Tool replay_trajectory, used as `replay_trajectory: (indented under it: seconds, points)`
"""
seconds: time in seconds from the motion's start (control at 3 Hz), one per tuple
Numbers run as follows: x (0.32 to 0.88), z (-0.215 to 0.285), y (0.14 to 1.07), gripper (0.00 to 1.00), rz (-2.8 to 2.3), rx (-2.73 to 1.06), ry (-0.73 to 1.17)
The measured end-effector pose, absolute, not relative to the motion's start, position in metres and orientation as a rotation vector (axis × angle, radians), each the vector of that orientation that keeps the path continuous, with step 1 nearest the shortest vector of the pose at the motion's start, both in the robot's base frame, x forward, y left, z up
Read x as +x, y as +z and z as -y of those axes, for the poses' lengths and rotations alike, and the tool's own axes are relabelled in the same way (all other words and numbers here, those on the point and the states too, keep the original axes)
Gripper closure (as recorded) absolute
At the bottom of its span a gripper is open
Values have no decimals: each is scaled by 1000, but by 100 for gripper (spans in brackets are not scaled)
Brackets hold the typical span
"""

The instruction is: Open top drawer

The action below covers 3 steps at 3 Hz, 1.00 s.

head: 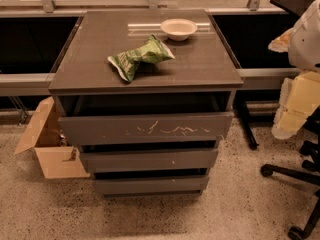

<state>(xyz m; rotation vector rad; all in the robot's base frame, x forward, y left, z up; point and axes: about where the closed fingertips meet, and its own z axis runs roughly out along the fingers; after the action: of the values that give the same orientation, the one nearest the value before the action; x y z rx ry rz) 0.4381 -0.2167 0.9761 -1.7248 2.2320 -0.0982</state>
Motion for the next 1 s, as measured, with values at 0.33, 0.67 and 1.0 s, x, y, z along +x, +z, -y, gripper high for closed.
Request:
replay_trajectory:
  seconds: [0.33,0.67,1.0]
  points:
    - [438,217,976,0,-2232,-1725,-98]
    - [445,202,954,0,-2164,-1795,-45]
    - [458,182,912,0,-2056,-1902,73]
